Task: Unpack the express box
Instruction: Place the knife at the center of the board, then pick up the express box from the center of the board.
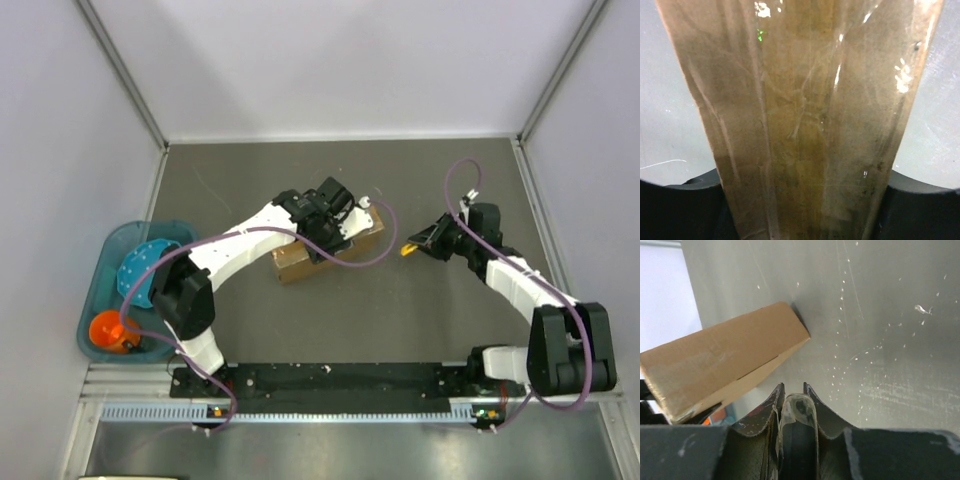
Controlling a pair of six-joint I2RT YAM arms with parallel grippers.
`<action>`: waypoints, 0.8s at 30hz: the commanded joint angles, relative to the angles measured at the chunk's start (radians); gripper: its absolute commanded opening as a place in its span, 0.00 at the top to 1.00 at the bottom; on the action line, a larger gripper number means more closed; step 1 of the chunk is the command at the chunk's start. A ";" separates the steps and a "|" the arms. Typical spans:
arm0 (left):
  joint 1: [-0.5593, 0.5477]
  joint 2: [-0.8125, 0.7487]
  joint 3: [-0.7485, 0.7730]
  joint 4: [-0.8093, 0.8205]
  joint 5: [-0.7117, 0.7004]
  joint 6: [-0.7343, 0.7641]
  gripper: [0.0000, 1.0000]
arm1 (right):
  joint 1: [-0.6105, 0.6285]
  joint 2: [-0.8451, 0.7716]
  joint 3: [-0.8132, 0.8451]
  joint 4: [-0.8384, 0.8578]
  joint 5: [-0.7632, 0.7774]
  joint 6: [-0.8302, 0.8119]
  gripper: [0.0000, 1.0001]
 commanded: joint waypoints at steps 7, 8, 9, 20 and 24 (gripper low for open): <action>-0.020 0.026 0.128 -0.199 0.206 0.039 1.00 | 0.040 0.202 0.070 -0.041 0.032 -0.204 0.92; -0.023 0.021 0.130 -0.201 0.223 0.048 1.00 | 0.048 0.213 0.079 -0.051 0.063 -0.213 0.89; -0.025 0.018 0.122 -0.201 0.243 0.060 1.00 | 0.065 0.227 0.093 -0.060 0.075 -0.228 0.86; -0.046 -0.016 0.026 -0.097 0.241 0.158 1.00 | 0.085 0.182 0.047 -0.115 0.159 -0.267 0.45; -0.045 -0.014 0.020 -0.054 0.202 0.183 1.00 | 0.085 0.112 0.018 -0.178 0.193 -0.281 0.36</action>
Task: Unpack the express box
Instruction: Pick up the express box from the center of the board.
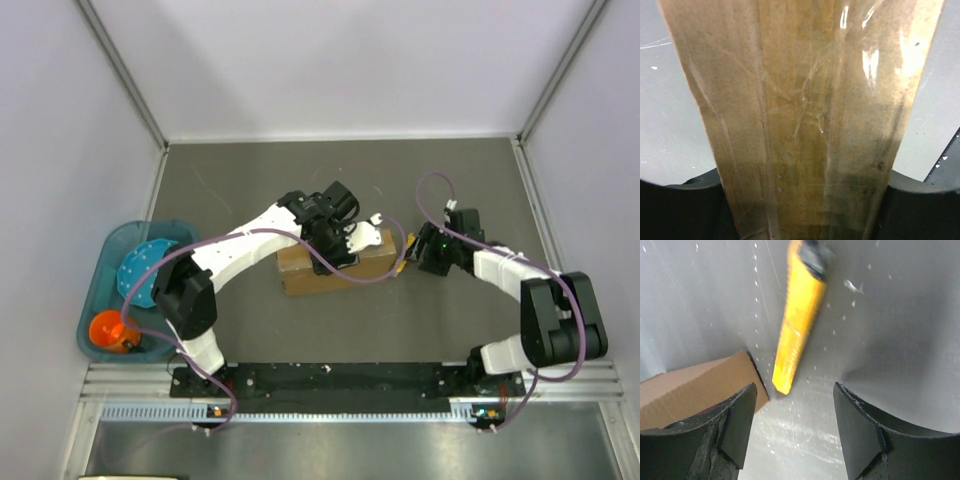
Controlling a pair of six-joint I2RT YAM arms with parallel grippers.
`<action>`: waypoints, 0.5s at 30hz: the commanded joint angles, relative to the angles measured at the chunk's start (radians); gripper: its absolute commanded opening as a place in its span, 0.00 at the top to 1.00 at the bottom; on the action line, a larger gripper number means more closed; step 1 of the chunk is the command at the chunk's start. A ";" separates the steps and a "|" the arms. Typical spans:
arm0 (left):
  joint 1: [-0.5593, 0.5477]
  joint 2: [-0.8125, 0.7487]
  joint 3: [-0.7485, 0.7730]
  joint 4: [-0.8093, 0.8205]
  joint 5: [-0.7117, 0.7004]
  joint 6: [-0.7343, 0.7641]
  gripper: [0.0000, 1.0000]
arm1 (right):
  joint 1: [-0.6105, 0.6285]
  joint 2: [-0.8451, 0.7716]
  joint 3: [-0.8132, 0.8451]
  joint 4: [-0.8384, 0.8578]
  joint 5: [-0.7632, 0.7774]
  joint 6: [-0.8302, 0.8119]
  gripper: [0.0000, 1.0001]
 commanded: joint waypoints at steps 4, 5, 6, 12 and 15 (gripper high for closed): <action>-0.010 -0.029 -0.015 0.070 -0.032 0.086 1.00 | 0.014 -0.210 -0.046 -0.106 0.046 -0.022 0.36; -0.010 -0.029 -0.015 0.070 -0.032 0.095 1.00 | 0.027 -0.278 -0.049 -0.115 0.037 -0.030 0.36; -0.010 -0.035 -0.013 0.070 -0.029 0.101 1.00 | 0.037 -0.322 -0.058 -0.115 0.028 -0.033 0.36; -0.010 -0.049 -0.004 0.035 -0.002 0.149 0.94 | 0.228 -0.663 -0.071 -0.081 0.049 -0.212 0.35; -0.010 -0.050 0.037 0.005 0.024 0.152 0.83 | 0.284 -0.730 -0.104 -0.037 0.057 -0.288 0.35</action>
